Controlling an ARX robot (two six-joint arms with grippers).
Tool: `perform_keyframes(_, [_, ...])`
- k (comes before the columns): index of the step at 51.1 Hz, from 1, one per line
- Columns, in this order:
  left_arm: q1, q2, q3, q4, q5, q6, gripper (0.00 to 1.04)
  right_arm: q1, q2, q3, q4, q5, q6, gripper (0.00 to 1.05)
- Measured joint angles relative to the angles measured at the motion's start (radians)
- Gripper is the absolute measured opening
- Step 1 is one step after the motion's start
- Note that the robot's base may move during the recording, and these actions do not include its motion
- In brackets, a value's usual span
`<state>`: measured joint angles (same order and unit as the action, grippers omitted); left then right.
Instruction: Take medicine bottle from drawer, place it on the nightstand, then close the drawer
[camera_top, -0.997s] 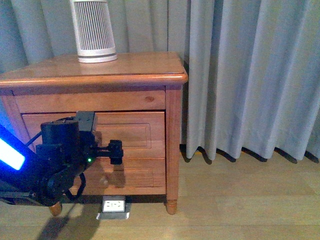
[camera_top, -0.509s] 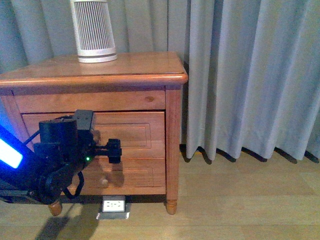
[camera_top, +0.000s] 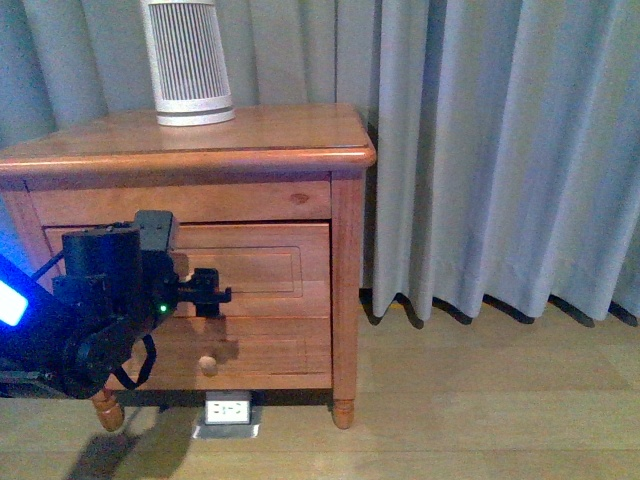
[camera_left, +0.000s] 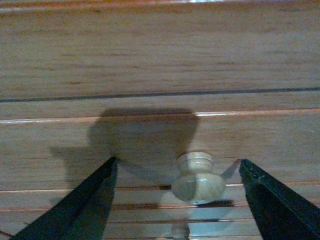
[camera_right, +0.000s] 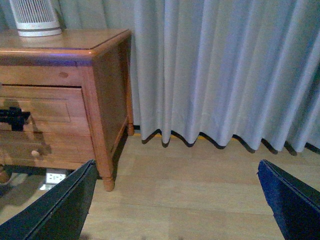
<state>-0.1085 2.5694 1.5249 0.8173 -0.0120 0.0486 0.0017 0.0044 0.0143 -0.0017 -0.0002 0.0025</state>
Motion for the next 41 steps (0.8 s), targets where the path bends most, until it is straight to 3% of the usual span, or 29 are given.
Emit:
perform_keyframes(8, [-0.005, -0.005, -0.004, 0.0, 0.011, 0.006, 0.33, 0.0, 0.0, 0.0, 0.0, 0.0, 0.0, 0.98])
perform_keyframes(12, [-0.006, -0.006, -0.006, 0.0, 0.01, 0.008, 0.26, 0.0, 0.0, 0.0, 0.0, 0.0, 0.0, 0.98])
perform_keyframes(28, [-0.01, -0.033, -0.053, 0.017, 0.011, 0.007, 0.24, 0.0, 0.0, 0.0, 0.0, 0.0, 0.0, 0.98])
perform_keyframes(41, [-0.031, -0.207, -0.389, 0.154, -0.019, -0.006, 0.24, 0.0, 0.0, 0.0, 0.0, 0.0, 0.0, 0.98])
